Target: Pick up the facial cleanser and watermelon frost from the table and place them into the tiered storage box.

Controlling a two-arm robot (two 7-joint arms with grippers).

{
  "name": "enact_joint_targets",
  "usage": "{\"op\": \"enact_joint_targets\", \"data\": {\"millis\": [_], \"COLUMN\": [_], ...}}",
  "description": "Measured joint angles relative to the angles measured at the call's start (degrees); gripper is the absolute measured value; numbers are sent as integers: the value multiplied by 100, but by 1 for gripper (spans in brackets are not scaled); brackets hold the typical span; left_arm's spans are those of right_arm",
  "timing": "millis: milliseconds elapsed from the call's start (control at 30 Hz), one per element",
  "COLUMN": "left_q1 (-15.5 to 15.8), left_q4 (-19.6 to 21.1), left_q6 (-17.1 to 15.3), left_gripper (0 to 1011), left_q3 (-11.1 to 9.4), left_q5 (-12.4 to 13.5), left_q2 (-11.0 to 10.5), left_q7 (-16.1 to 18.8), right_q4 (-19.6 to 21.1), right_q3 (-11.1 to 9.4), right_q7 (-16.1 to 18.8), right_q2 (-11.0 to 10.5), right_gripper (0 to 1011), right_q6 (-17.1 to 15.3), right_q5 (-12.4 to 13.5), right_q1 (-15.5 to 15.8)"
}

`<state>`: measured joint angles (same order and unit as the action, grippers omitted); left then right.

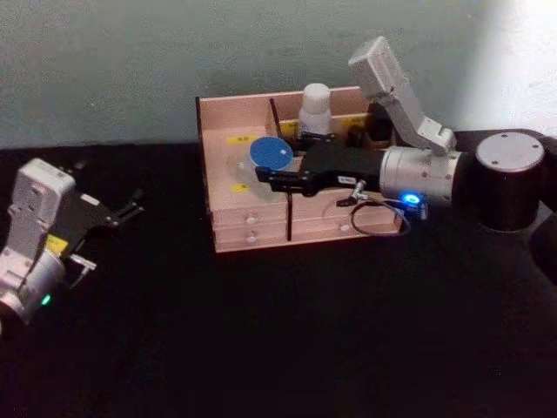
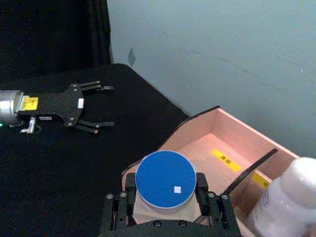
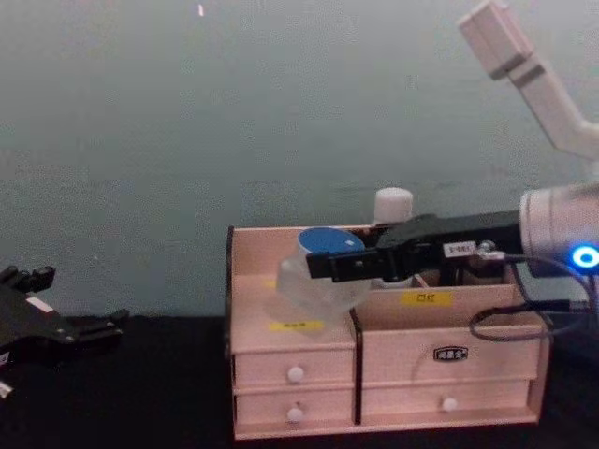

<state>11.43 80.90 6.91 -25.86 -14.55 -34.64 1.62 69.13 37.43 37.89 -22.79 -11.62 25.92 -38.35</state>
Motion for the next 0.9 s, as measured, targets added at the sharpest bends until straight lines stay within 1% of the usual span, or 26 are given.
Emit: {"op": "enact_joint_targets", "data": {"millis": [333,367,400,433,567,733,900], "left_q1": [0,0,0,0,0,0,0], "left_q4": [0,0,0,0,0,0,0], "left_q6": [0,0,0,0,0,0,0], "left_gripper": [1001,1001,1001,1001,1001,1001,1001], "left_q3": [0,0,0,0,0,0,0], "left_q5": [0,0,0,0,0,0,0], "left_q2": [0,0,0,0,0,0,0], "left_q7": [0,0,0,0,0,0,0], "right_q4": [-569,-569,-717,-717,-998,-1346,-1622], "right_q3": [94,94,106,106,124,118,83], "right_q7": [36,36,47,47,43,15,2], "right_q2": [359,359,447,447,609,803,946], "right_gripper": [724,724,724,724,724,724,724], "right_q6": [86,86,103,103,123,132,130], "right_q5": [-138,-138,-164,-164,-243,-306,-347], "right_q1": [-303,-303,-377,-377,-518,-674,-774]}}
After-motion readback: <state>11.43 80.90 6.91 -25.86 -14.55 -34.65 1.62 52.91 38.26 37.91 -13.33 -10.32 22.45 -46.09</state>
